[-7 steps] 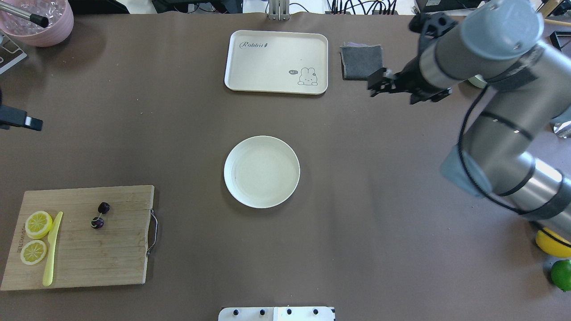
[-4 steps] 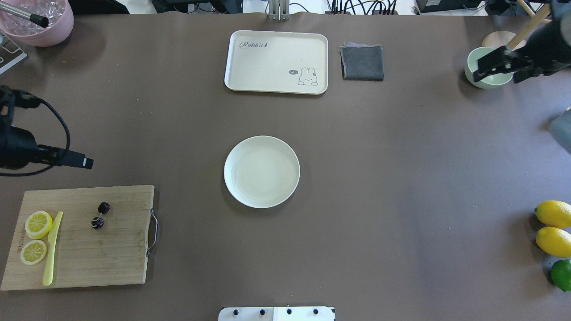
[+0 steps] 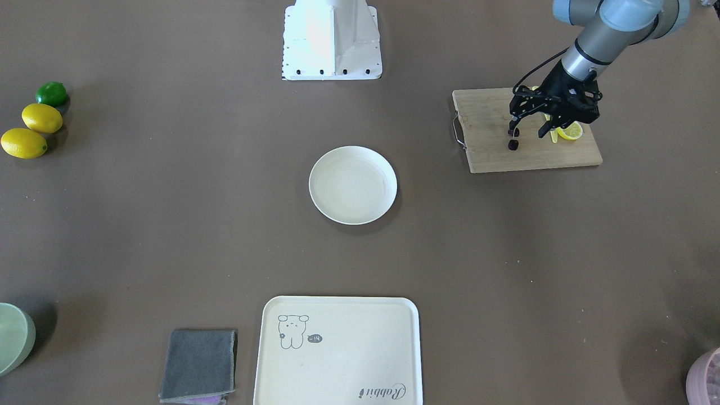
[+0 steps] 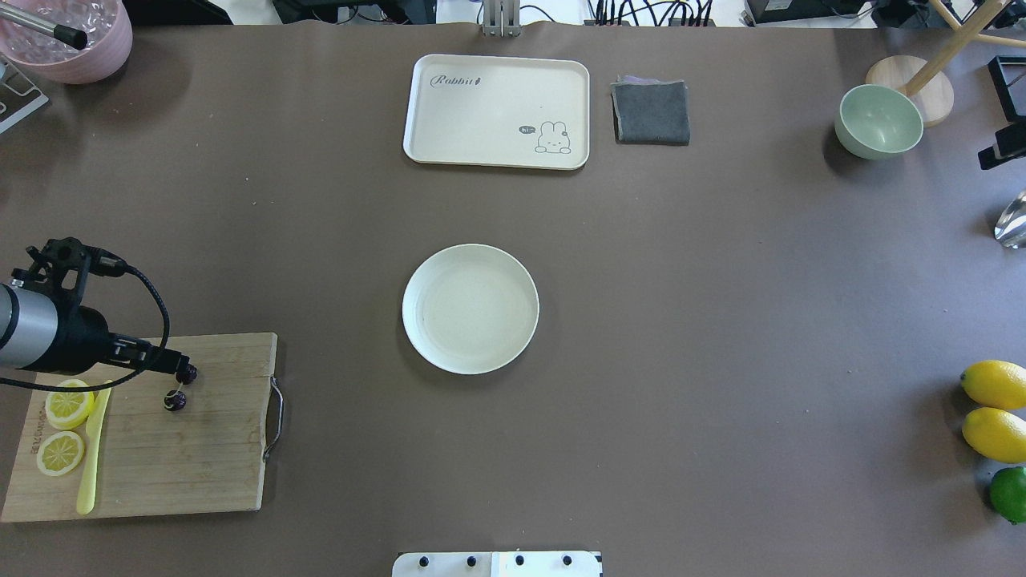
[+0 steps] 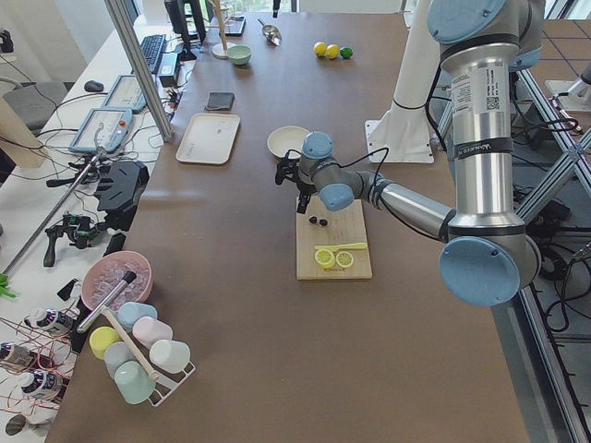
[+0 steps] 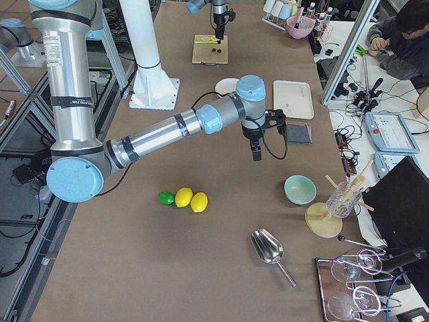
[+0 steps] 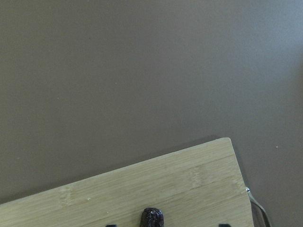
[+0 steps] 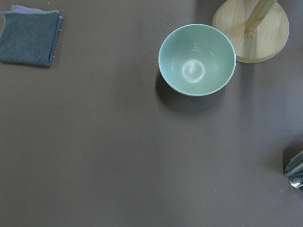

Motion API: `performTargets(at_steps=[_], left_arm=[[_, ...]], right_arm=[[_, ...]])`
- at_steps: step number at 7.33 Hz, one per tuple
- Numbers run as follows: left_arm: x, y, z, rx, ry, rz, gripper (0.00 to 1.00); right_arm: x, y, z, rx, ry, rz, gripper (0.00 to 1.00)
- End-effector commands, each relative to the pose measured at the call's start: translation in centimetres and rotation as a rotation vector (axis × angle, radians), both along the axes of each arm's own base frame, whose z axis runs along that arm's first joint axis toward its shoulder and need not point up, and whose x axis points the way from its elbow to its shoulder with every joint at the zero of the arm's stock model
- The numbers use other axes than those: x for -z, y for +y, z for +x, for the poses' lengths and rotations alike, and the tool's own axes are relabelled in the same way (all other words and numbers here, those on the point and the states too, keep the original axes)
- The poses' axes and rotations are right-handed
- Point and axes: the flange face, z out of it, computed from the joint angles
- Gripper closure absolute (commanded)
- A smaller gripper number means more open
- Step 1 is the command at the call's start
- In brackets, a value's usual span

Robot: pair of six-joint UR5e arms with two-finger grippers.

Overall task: Place red cherry on plate
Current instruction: 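Lower the left gripper onto the cherry pair and grasp the stem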

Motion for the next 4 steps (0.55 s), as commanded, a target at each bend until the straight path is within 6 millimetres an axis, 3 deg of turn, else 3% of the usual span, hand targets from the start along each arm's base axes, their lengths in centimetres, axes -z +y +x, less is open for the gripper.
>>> performTargets(at_steps=[1,3,4], left_arm=[[-0.6,1.4,1.5,-0.037,-0.013,-0.002,0.42],[-1.6,1.8,2.2,-0.050,-0.033,-0.007,0.54],[-2.7,2.3,1.5,-0.055,-0.053,-0.017,0.56]], right_arm=[[-0.8,0.5,0.4,-0.003,0.007,-0.007,0.00],[-1.0,0.5,0.4,-0.004,0.009,-0.010,0.00],[-1.1,0.5,0.4,-0.004,0.010,-0.011,0.00]])
